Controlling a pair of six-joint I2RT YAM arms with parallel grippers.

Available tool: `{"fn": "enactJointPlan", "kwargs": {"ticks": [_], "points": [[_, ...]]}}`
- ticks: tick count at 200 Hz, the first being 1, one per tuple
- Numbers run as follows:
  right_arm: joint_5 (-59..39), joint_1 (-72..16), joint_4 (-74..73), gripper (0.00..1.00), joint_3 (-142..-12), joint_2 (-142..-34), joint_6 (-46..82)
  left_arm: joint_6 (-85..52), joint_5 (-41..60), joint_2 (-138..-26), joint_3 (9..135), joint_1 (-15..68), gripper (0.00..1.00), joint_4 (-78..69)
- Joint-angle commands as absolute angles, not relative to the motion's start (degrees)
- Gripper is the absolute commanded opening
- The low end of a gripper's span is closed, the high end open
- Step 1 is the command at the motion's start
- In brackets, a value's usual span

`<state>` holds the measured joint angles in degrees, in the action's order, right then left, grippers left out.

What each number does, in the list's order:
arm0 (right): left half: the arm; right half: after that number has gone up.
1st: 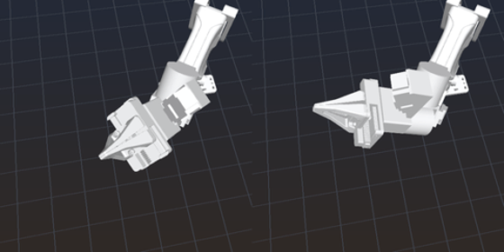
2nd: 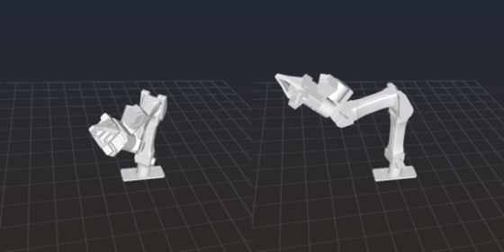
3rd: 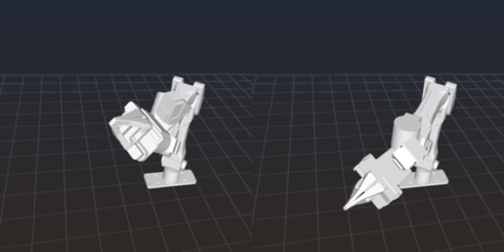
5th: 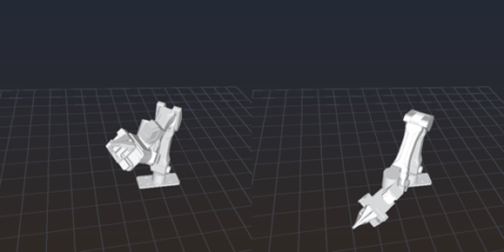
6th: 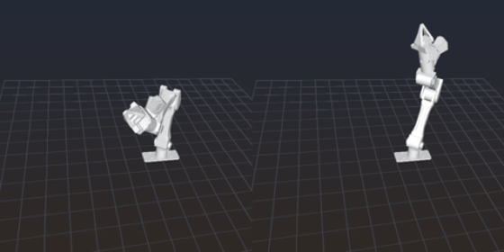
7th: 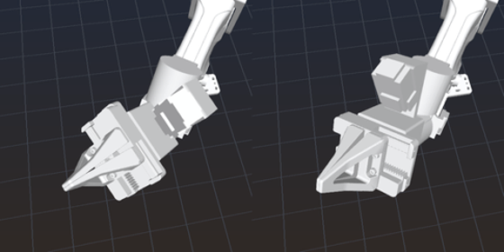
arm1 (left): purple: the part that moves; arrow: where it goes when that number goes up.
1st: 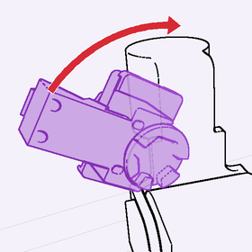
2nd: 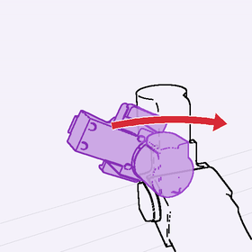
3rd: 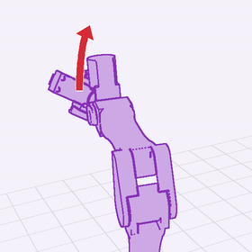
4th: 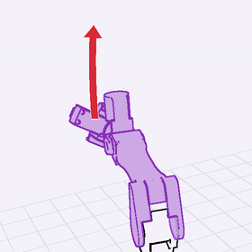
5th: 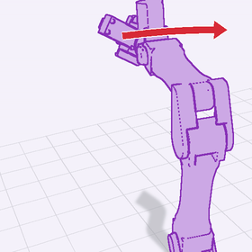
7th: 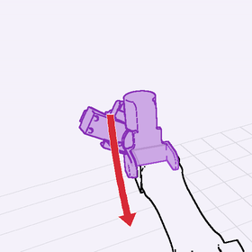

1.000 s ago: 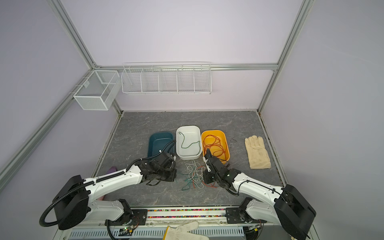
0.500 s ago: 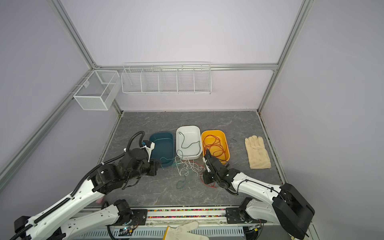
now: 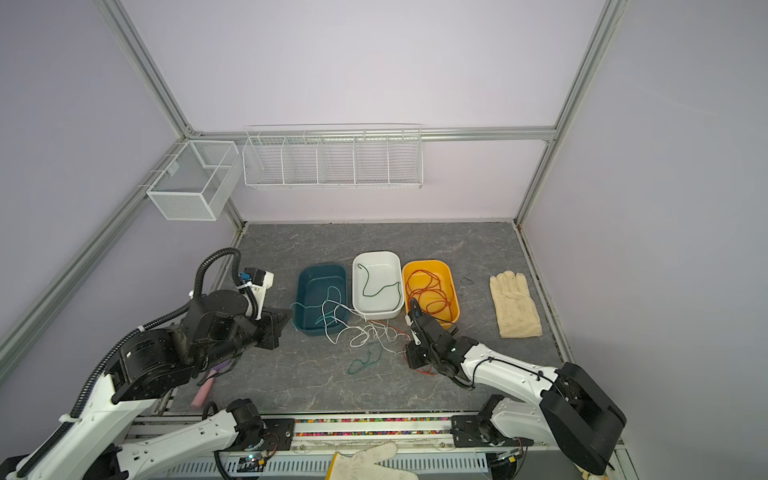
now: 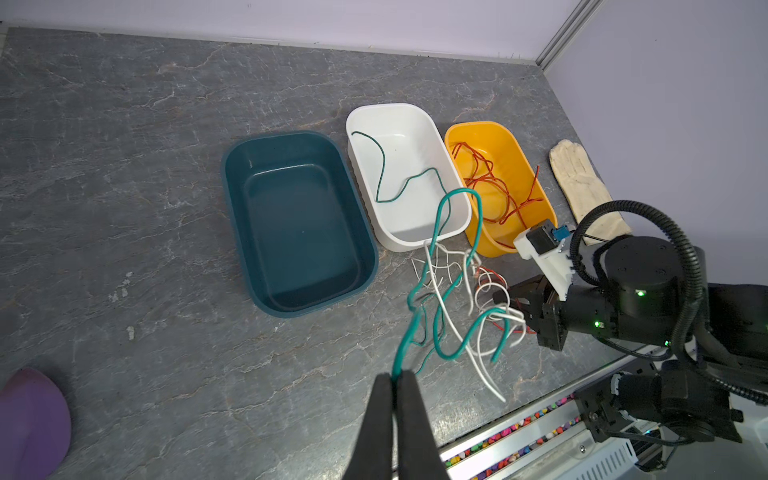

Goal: Untangle the cables

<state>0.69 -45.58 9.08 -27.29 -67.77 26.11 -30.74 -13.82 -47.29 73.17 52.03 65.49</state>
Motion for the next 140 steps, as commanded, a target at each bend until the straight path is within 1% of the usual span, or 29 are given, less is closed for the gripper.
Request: {"fn": "enactJointPlan", "kwargs": {"ticks": [1,7,17,26,36,52,77,98,140], "points": [[-3.36,-46.63,5.25,0.13,-25.02,-62.19,24.60,-29.63,-12.51,-47.50,72.87,51.67,0.00,68.67],[-3.87,-47.05,4.54,0.19,-24.40,-60.33,24.23,-29.65,-11.78,-47.46,72.24,51.63,0.00,68.06],[-4.75,-47.61,3.18,0.35,-23.16,-57.29,23.87,-29.69,-10.53,-47.51,71.28,51.65,0.00,67.02],[-5.37,-47.97,2.20,0.45,-22.29,-55.09,23.91,-29.76,-9.43,-47.61,70.62,51.61,0.00,66.22],[-5.92,-48.34,1.85,0.54,-22.09,-53.46,23.91,-29.58,-8.51,-47.80,70.08,51.69,0.00,65.47],[-6.85,-49.05,2.63,0.63,-23.17,-51.96,23.85,-29.34,-7.12,-48.33,69.46,51.67,0.00,64.58],[-5.49,-50.72,7.33,0.69,-27.80,-49.49,21.61,-29.42,-5.53,-49.04,68.24,51.70,0.00,63.07],[-6.31,-51.87,8.00,0.72,-30.75,-47.57,18.76,-29.56,-4.04,-49.18,66.96,51.67,0.00,61.42],[-9.53,-54.39,4.34,0.74,-35.54,-50.74,15.08,-30.65,-2.08,-47.83,65.54,51.65,0.00,58.89]]}}
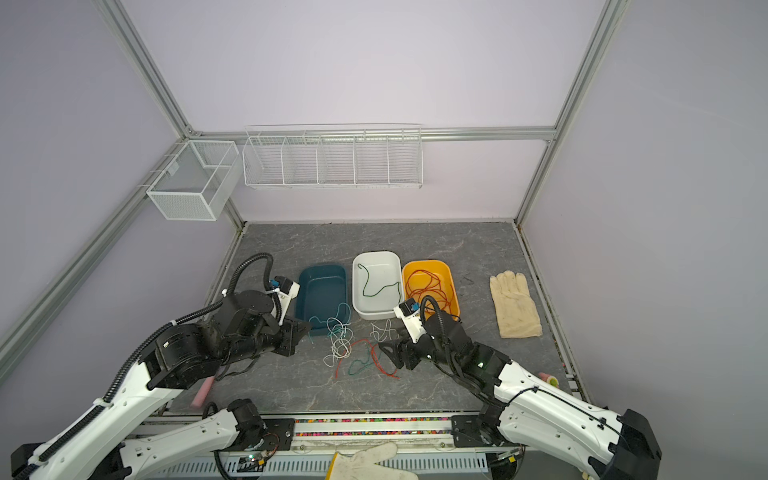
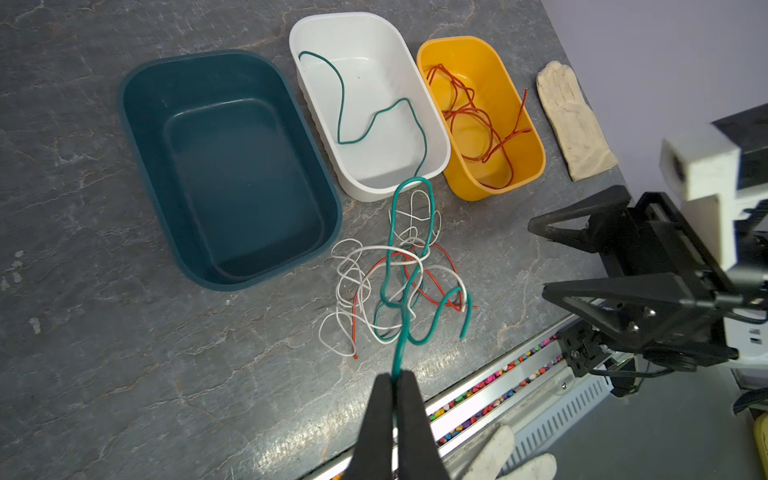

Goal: Untangle the cables

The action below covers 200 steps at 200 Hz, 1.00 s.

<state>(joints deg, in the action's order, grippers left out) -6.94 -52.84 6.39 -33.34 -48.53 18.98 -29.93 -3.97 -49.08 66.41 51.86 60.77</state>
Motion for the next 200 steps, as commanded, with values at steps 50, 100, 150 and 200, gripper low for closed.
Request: {"fn": "enactJointPlan", "kwargs": {"ticks": [50,100,150,200], "points": [[-9.13,-57.22,-2.07,0.73,-39.25,-61.26,13.06,-32.33,-0.02,-46.35,64.21,51.67,0.00,56.28],[-4.08,-57.70,-9.98,0.69,-40.77,-68.93,16.33,-33.79,1.14,-44.65,62.77,51.70,0.00,54.77],[-0.61,-57.94,-18.43,0.62,-40.39,-72.69,19.55,-34.85,2.20,-43.49,61.26,51.68,0.00,53.09],[1.76,-58.24,-20.33,0.23,-38.42,-72.01,20.94,-34.56,0.81,-41.40,61.20,51.68,0.00,54.36]]}}
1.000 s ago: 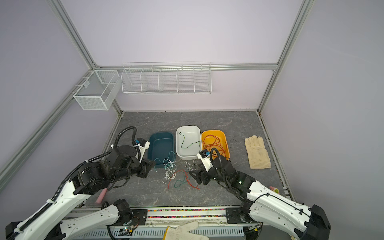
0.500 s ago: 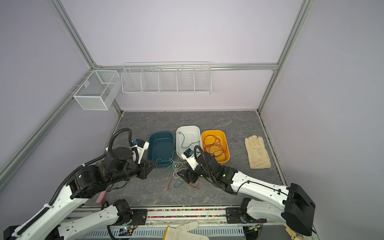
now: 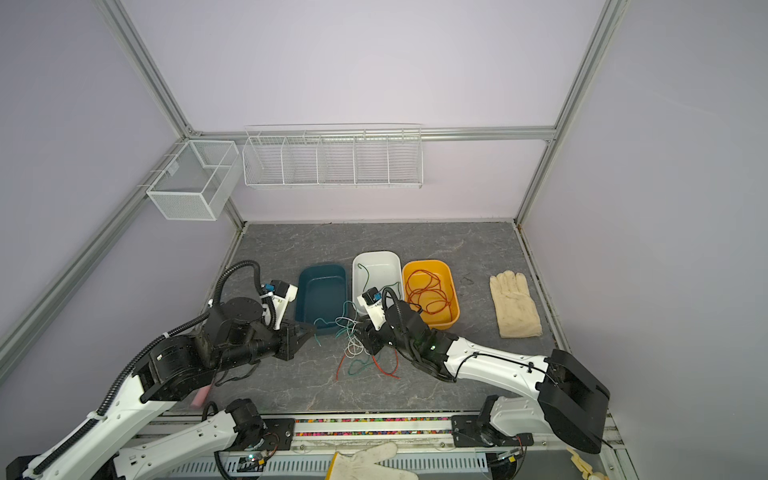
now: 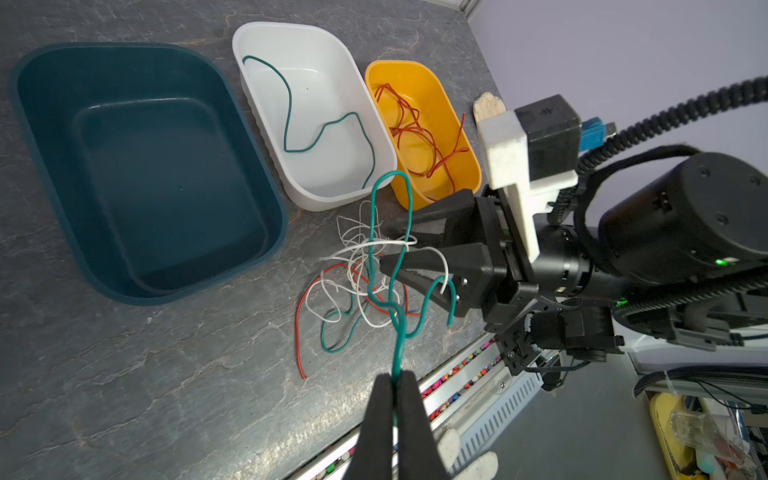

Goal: Untangle the cables

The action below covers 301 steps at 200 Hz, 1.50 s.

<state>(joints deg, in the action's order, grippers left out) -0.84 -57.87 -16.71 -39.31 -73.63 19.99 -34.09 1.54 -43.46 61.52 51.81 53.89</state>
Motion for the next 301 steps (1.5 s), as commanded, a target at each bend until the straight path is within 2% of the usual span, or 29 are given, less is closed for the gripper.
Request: {"fn": "enactJointPlan", "kwargs": {"ticks": [1,36,84,147,194,301], "points": [[1.76,-58.24,-20.33,0.23,-38.42,-72.01,20.94,-34.55,0.76,-41.35,61.14,51.64,0.00,54.38],[3.93,-58.27,-17.59,0.06,-36.34,-66.65,20.65,-33.92,-1.57,-41.45,60.56,51.72,0.00,56.74],[4.89,-58.21,-11.79,0.06,-32.52,-55.87,20.58,-32.39,-9.69,-42.74,61.67,51.64,0.00,63.46],[13.73,-57.67,2.55,0.06,-31.17,-39.25,19.02,-29.98,-14.26,-42.89,62.49,51.52,0.00,67.82],[11.01,-56.77,7.65,0.06,-32.27,-35.04,18.34,-30.18,-15.54,-44.19,61.79,51.46,0.00,68.21],[26.29,-54.49,27.76,0.06,-38.28,-17.51,20.84,-28.64,-12.44,-43.51,60.82,46.09,0.00,68.99]]}}
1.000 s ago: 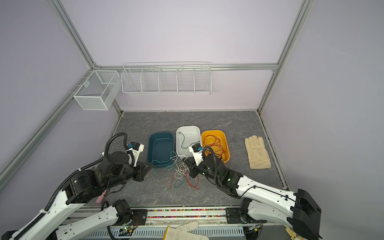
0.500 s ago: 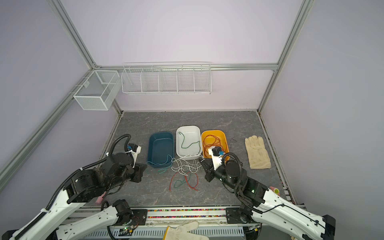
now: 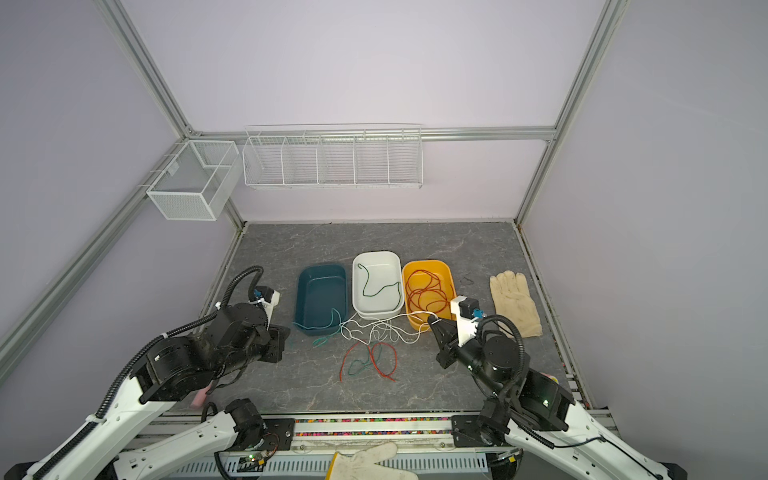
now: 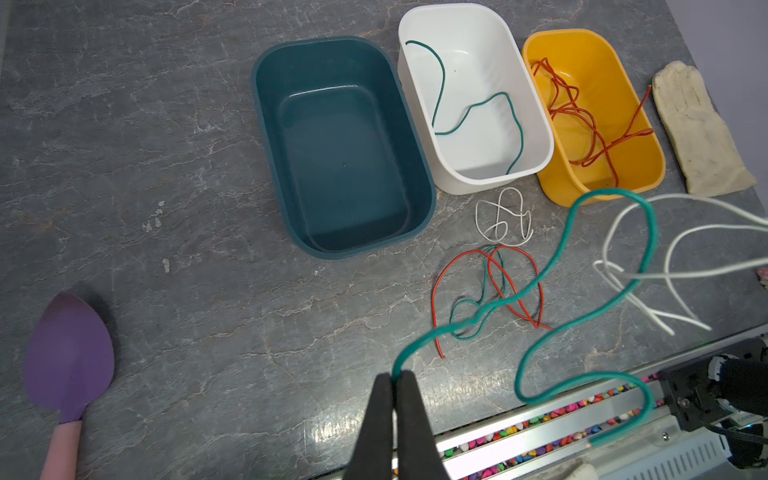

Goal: Untangle the cables

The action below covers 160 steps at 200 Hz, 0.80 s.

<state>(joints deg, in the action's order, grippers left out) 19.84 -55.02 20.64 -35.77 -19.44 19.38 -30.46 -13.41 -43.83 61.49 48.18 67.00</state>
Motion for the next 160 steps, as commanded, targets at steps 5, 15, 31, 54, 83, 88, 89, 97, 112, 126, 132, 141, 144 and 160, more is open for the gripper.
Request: {"fn": "enactJointPlan", "kwargs": {"ticks": [5,15,31,54,83,88,89,97,112,126,132,141,144,160], "points": [[26.98,-54.41,28.79,0.06,-38.59,-17.12,21.25,-28.47,-12.08,-43.48,60.82,45.54,0.00,68.89],[29.00,-54.45,31.36,0.06,-39.36,-16.51,22.66,-28.41,-11.96,-43.50,60.82,44.82,0.00,68.78],[33.70,-54.42,36.78,0.06,-40.79,-15.59,26.09,-28.23,-11.68,-43.45,60.81,44.56,0.00,68.65],[34.09,-54.47,41.36,0.06,-41.13,-15.59,30.74,-27.86,-10.91,-43.99,60.71,44.56,0.00,68.25],[23.69,-54.43,39.93,0.09,-37.37,-20.19,34.39,-27.51,-9.88,-44.20,61.65,44.49,0.00,67.16],[21.78,-54.44,39.05,0.10,-36.57,-21.04,34.76,-27.39,-9.49,-44.23,61.82,44.51,0.00,66.92],[21.44,-54.42,38.90,0.10,-36.44,-21.16,34.83,-27.36,-9.36,-44.26,61.85,44.53,0.00,66.86],[19.07,-54.40,37.97,0.11,-35.35,-22.15,35.27,-27.26,-8.59,-44.59,62.07,44.51,0.00,66.48],[16.64,-54.41,36.10,0.15,-33.55,-22.69,35.79,-26.91,-6.76,-45.24,62.31,44.54,0.00,65.80],[14.72,-54.43,34.14,0.22,-31.77,-22.18,35.88,-26.81,-5.71,-45.74,62.40,44.51,0.00,65.19],[13.83,-54.40,33.38,0.26,-31.32,-21.96,35.55,-26.69,-5.12,-45.99,62.51,44.55,0.00,64.99],[13.17,-54.41,32.80,0.32,-30.74,-21.75,35.17,-26.48,-4.39,-46.29,62.50,44.50,0.00,64.71],[12.93,-54.42,32.60,0.35,-30.64,-21.86,35.09,-26.46,-4.13,-46.44,62.50,44.49,0.00,64.56],[10.35,-54.42,30.62,0.47,-30.24,-22.25,33.35,-26.24,-2.31,-47.03,62.53,44.52,0.00,63.73]]}}
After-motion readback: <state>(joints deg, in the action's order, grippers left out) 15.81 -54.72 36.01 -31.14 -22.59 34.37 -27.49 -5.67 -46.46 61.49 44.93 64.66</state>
